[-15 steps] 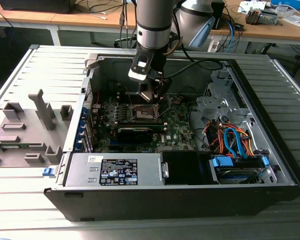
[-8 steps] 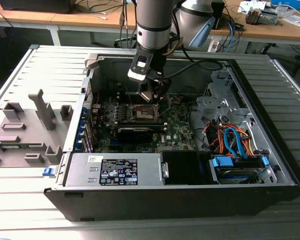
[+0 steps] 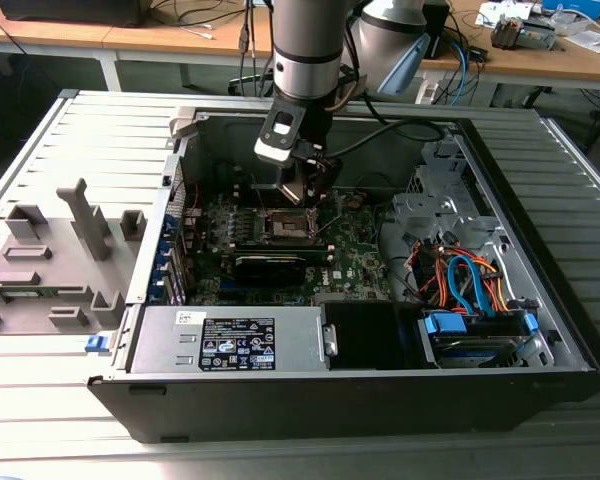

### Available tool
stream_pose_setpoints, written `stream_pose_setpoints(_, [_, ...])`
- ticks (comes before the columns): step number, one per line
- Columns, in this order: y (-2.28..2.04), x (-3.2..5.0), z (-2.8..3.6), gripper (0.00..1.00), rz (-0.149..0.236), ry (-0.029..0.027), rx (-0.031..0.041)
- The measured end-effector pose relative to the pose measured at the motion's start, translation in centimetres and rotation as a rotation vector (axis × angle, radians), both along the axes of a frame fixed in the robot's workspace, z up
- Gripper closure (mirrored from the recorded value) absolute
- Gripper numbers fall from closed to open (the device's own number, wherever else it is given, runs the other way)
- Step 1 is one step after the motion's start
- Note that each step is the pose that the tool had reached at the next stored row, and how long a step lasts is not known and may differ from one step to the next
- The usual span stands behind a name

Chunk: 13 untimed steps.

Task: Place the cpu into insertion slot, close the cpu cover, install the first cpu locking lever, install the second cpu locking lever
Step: 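Place the cpu into insertion slot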

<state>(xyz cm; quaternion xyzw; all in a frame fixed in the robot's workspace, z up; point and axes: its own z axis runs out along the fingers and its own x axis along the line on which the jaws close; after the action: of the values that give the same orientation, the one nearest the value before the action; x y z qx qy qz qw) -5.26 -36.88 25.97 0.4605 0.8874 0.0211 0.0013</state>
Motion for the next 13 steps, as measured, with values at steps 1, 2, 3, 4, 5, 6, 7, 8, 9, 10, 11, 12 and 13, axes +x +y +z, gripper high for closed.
stream_pose_setpoints(1, [0.00, 0.00, -0.01, 0.45, -0.003, 0.0000, 0.0000])
stream_pose_setpoints(2, [0.00, 0.00, -0.01, 0.45, -0.004, 0.0000, 0.0000])
stream_pose_setpoints(3, [0.00, 0.00, -0.02, 0.45, -0.005, 0.0000, 0.0000])
stream_pose_setpoints(4, [0.00, 0.00, -0.02, 0.45, -0.007, 0.0000, 0.0000])
stream_pose_setpoints(5, [0.00, 0.00, -0.03, 0.45, -0.008, 0.0000, 0.0000])
stream_pose_setpoints(6, [0.00, 0.00, -0.04, 0.45, -0.011, 0.0000, 0.0000])
stream_pose_setpoints(7, [0.00, 0.00, -0.04, 0.45, -0.012, 0.0000, 0.0000])
stream_pose_setpoints(8, [0.00, 0.00, -0.05, 0.45, -0.014, 0.0000, 0.0000])
stream_pose_setpoints(9, [0.00, 0.00, -0.05, 0.45, -0.016, 0.0000, 0.0000])
stream_pose_setpoints(10, [0.00, 0.00, -0.06, 0.45, -0.018, 0.0000, -0.0001])
stream_pose_setpoints(11, [0.00, 0.00, -0.06, 0.45, -0.020, 0.0001, 0.0000])
stream_pose_setpoints(12, [0.00, 0.00, -0.07, 0.45, -0.021, 0.0000, 0.0000])
stream_pose_setpoints(13, [0.00, 0.00, -0.07, 0.45, -0.022, 0.0000, -0.0001])
